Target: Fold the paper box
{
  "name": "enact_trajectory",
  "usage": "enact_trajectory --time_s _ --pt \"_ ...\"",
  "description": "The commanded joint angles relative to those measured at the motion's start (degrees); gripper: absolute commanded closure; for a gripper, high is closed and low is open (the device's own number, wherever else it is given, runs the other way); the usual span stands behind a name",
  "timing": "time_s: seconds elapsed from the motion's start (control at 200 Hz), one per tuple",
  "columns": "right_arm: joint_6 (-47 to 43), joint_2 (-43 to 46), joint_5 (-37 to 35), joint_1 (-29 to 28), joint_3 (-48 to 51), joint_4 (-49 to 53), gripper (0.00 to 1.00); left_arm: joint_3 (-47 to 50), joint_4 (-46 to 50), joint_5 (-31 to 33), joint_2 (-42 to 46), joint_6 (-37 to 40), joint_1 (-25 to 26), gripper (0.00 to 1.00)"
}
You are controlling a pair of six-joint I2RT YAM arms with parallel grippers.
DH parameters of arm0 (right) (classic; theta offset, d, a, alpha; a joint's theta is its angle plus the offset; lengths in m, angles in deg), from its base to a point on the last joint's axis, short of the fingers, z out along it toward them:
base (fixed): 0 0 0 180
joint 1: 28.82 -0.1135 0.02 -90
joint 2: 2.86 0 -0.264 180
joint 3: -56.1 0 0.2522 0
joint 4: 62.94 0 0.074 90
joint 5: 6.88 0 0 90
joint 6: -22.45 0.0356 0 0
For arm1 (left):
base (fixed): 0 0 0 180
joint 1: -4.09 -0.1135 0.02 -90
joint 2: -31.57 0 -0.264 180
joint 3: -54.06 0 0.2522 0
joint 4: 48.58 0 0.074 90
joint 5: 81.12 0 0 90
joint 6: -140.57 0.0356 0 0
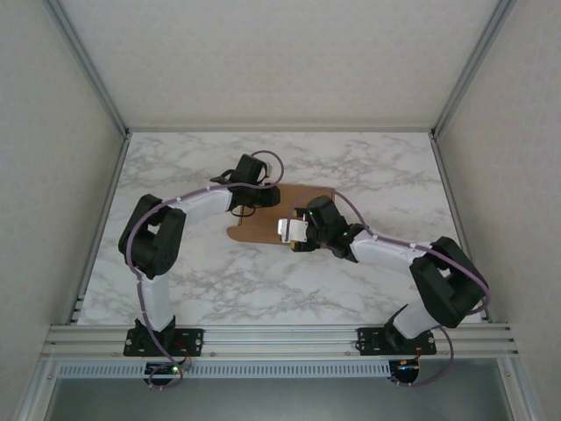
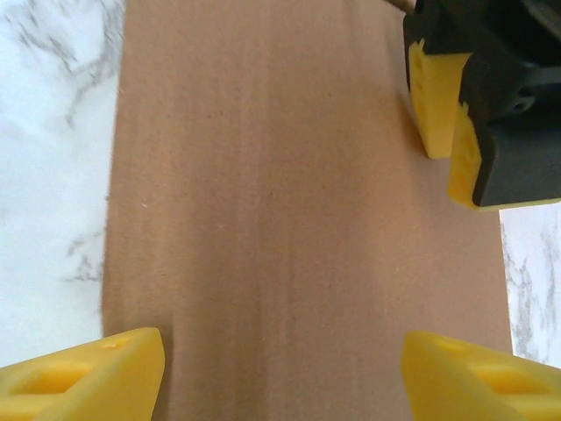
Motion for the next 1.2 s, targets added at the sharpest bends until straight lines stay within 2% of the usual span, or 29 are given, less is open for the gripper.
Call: enact_trajectory --time_s 0.0,0.1,0.22,0.381,0.436,0.521,0.611,0.661,0.811,0.906,1.006,1.031,1.076,1.116,1.192 --pt "-4.3 -3.5 -8.1 -2.2 -1.5 -5.7 0.28 -0.5 3.0 -1.8 -1.8 1.4 0.5 0.7" --pt "-3.9 -6.8 -14.9 -2.5 -2.6 -8.8 0.3 -0.3 3.3 -2.1 -1.8 1.8 0.5 0.72" --pt "-4.3 -9.3 -18.9 -3.3 -2.7 -12.1 0.34 -0.1 3.1 -2.8 -1.7 1.8 0.5 0.72" --pt "-2.8 -11.3 -20.0 -4.0 -3.8 -11.1 0.51 0.1 2.9 -4.2 -1.8 1.8 0.5 0.74" --pt "-2.4 -11.6 -20.0 -4.3 -3.8 -11.3 0.54 0.2 2.8 -4.3 -1.6 1.7 0.5 0.74" --pt "-0.5 -9.7 -16.2 -4.4 -3.2 -9.7 0.52 0.5 2.7 -4.1 -1.0 1.7 0.4 0.74" --pt "2.3 -3.8 -7.1 -4.3 -1.1 -7.9 0.4 1.0 2.2 -3.9 0.7 1.4 -0.4 0.68" --pt "5.9 -0.5 -3.3 -3.7 -0.8 -6.4 0.36 1.4 1.4 -4.1 2.4 0.7 -1.3 0.64" --pt "20.9 9.5 6.5 0.5 0.2 -5.4 0.36 2.2 -3.0 -5.6 8.8 -2.3 -3.2 0.5" --pt "25.5 14.4 8.3 1.6 1.8 -6.1 0.36 1.9 -4.3 -6.2 12.8 -3.2 -3.2 0.44" --pt "31.8 18.4 9.5 3.2 2.6 -5.9 0.36 2.8 -4.4 -5.8 16.1 -3.1 -3.7 0.44" --pt "35.3 19.1 8.0 3.8 2.6 -6.2 0.37 3.8 -4.7 -4.6 17.2 -3.1 -4.0 0.44" --pt "43.3 19.8 0.1 4.6 0.9 -4.7 0.38 6.0 -5.2 -1.7 19.4 -3.1 -4.6 0.44" --pt "49.8 19.9 -4.7 6.6 -2.5 1.5 0.38 8.6 -5.7 1.4 21.1 -3.4 -5.7 0.44" --pt "59.0 17.8 -10.3 11.5 -9.3 13.6 0.44 13.5 -6.5 7.9 23.7 -4.9 -8.2 0.44"
